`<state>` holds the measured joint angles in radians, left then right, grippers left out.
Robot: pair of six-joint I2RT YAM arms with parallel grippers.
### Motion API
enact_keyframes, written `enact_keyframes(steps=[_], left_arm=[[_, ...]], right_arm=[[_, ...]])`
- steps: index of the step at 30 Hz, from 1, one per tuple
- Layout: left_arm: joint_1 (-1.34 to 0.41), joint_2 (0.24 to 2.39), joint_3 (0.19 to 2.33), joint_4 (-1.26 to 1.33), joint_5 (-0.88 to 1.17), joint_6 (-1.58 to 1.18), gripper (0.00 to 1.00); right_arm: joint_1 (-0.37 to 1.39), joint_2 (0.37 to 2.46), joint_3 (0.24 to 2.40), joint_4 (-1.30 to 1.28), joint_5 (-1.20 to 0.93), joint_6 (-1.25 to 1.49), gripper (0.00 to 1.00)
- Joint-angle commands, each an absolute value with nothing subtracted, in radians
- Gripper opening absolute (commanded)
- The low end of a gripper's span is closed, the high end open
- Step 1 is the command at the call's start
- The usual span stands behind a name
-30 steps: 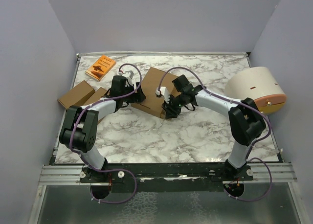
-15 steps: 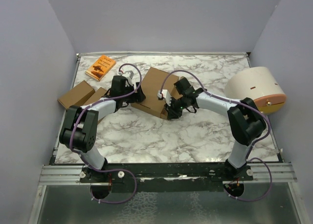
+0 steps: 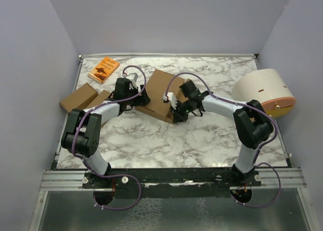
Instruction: Fold the paper box
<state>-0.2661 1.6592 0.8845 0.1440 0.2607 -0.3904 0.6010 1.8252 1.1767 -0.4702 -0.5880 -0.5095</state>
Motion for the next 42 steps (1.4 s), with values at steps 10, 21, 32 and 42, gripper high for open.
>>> enact_keyframes(steps=[10,21,32,42], left_arm=[[-0.288,1.690,0.898,0.088,0.301,-0.392,0.76],[-0.303,1.718,0.927,0.064,0.286,-0.371,0.76],[-0.284,1.653,1.007,0.031,0.190,-0.353,0.80],[-0.258,1.353,0.742,0.113,0.122,-0.463,0.59]], right_arm=[[0.618,1.790,1.251,-0.430,-0.607,-0.449,0.01],[0.637,1.808,1.280,-0.456,-0.636,-0.440,0.04],[0.507,1.641,1.224,-0.463,-0.726,-0.489,0.41],[0.336,1.746,1.373,-0.217,-0.465,-0.369,0.01]])
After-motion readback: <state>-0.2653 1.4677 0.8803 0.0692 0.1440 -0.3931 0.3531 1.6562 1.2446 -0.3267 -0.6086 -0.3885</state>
